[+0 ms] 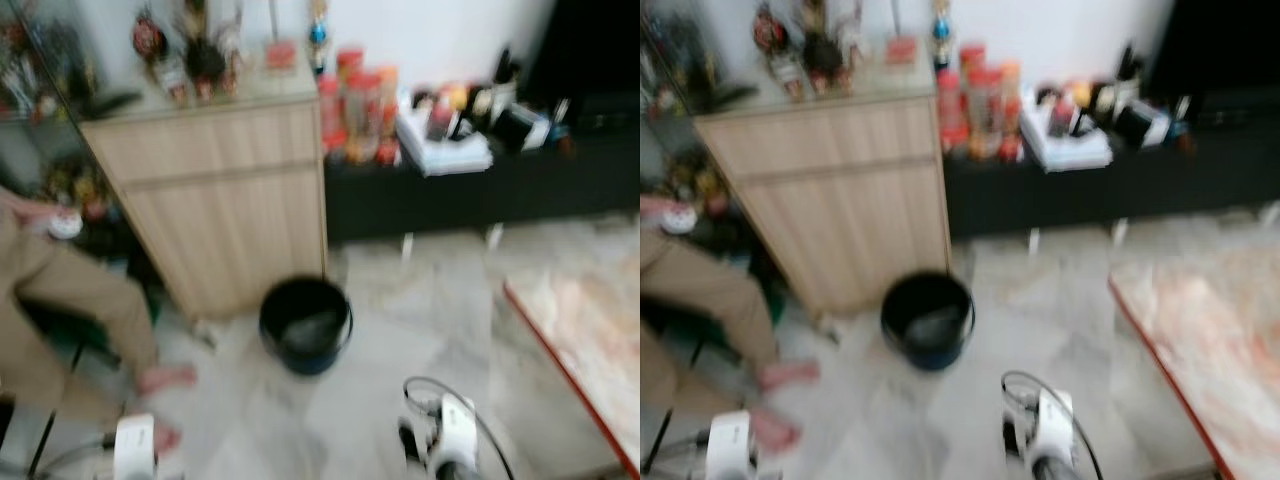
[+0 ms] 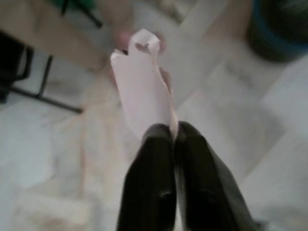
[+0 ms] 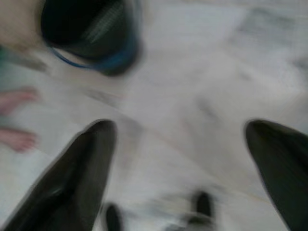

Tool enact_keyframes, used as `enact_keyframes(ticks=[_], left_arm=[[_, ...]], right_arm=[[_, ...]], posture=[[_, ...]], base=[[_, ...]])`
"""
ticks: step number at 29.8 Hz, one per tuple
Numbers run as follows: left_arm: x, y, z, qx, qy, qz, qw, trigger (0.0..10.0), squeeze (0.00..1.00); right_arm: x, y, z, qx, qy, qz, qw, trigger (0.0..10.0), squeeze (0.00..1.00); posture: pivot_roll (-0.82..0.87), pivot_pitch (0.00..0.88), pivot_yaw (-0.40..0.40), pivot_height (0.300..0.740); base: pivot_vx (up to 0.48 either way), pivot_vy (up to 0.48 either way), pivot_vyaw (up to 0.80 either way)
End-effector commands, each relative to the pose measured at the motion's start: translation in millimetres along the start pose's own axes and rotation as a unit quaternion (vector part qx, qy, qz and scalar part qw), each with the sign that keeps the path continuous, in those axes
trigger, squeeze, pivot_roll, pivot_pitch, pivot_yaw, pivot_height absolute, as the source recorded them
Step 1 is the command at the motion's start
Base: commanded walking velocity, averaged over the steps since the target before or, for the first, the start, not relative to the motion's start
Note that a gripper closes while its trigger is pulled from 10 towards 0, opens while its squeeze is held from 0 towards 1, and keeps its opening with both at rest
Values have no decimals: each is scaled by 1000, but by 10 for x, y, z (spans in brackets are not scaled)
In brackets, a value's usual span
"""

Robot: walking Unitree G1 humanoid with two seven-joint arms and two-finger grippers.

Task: Picking trash to rubbish bin

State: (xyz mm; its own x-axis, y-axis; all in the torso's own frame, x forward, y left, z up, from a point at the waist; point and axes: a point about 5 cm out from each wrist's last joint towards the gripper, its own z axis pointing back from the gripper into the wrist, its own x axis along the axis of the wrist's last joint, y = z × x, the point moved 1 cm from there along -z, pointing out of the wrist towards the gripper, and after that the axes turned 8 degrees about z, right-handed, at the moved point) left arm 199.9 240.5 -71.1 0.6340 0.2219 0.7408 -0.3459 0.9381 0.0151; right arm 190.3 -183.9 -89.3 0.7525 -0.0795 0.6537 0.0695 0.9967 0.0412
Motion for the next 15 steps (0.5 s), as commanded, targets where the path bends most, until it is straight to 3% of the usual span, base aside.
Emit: enact_keyframes(ticks=[1, 10, 15], left_arm=[[-97, 137, 37, 15, 15, -8, 1000, 10000, 0], [-92, 131, 36, 13, 13, -10, 1000, 10000, 0], [-89, 134, 36, 14, 11, -8, 1000, 10000, 0]], right_arm=[[102, 85, -32, 12, -13, 6, 1000, 10000, 0], [91, 108, -31, 16, -12, 12, 1000, 10000, 0], [91, 114, -31, 17, -14, 12, 1000, 10000, 0]], posture=[[58, 0, 69, 740], [67, 0, 64, 740], [69, 0, 64, 740]], base=[[480, 0, 800], [480, 0, 89], [480, 0, 753]])
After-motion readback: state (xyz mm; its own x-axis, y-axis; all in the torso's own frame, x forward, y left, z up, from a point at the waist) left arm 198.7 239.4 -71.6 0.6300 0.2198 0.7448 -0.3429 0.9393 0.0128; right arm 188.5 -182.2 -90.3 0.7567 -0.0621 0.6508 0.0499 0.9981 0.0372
